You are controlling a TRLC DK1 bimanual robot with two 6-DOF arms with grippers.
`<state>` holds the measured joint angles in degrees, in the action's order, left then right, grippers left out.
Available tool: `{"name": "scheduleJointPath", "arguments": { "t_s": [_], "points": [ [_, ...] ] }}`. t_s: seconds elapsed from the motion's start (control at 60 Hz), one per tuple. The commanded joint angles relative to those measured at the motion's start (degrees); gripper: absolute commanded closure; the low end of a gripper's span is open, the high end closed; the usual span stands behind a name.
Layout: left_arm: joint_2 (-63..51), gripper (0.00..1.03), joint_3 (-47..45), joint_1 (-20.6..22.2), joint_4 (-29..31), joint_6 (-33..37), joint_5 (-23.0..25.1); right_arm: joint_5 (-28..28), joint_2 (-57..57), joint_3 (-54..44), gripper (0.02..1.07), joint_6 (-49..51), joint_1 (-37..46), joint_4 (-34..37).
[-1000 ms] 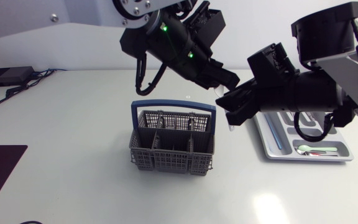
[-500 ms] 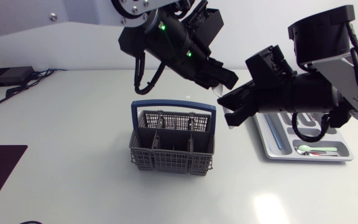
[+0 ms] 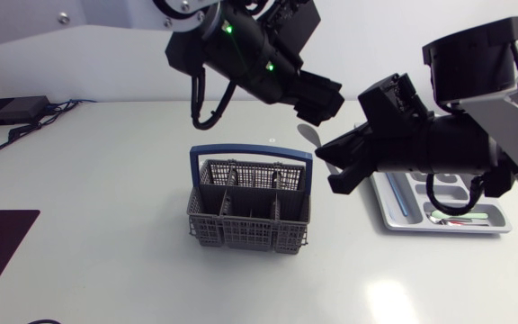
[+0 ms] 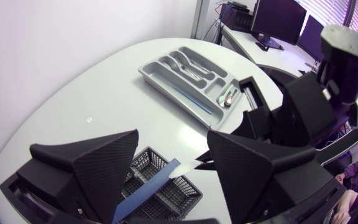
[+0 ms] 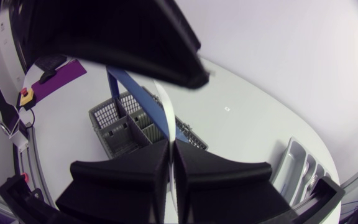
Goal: Unload the cutlery basket into the drawer organizer.
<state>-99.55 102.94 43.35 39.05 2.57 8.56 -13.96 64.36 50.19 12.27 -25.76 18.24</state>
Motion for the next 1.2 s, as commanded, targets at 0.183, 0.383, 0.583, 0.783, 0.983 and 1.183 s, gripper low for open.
{"name": "scheduleJointPath", "arguments": {
  "t_s": [0.183, 0.383, 0.583, 0.783, 0.983, 1.183],
  "points": [
    [8.4, 0.11, -2.74, -5.74, -8.73, -0.9, -0.3, -7.58, -3.1, -5.72, 1.01, 7.33, 9.41, 3.29],
    [11.04, 0.11, -5.99, -7.23, -12.33, 0.68, -3.02, -16.72, -1.69, -4.32, 1.01, 18.31, 22.77, 9.62],
    [12.36, 0.11, -9.77, -9.87, -14.17, 2.88, -5.66, -22.78, 5.95, 0.43, 1.01, 35.1, 36.13, 19.38],
    [15.17, 0.1, -15.4, -13.56, -16.81, 5.52, -8.21, -24.72, 16.06, 7.81, 1.01, 54.44, 48.52, 30.45],
    [18.42, 0.08, -21.46, -15.84, -19.98, 6.75, -10.05, -24.1, 29.51, 19.94, 1.01, 71.84, 58.63, 42.93],
    [20.18, 0.07, -27.0, -17.16, -23.49, 7.98, -11.28, -19.09, 40.67, 30.14, 1.01, 82.56, 63.99, 48.29]
  ]
}}
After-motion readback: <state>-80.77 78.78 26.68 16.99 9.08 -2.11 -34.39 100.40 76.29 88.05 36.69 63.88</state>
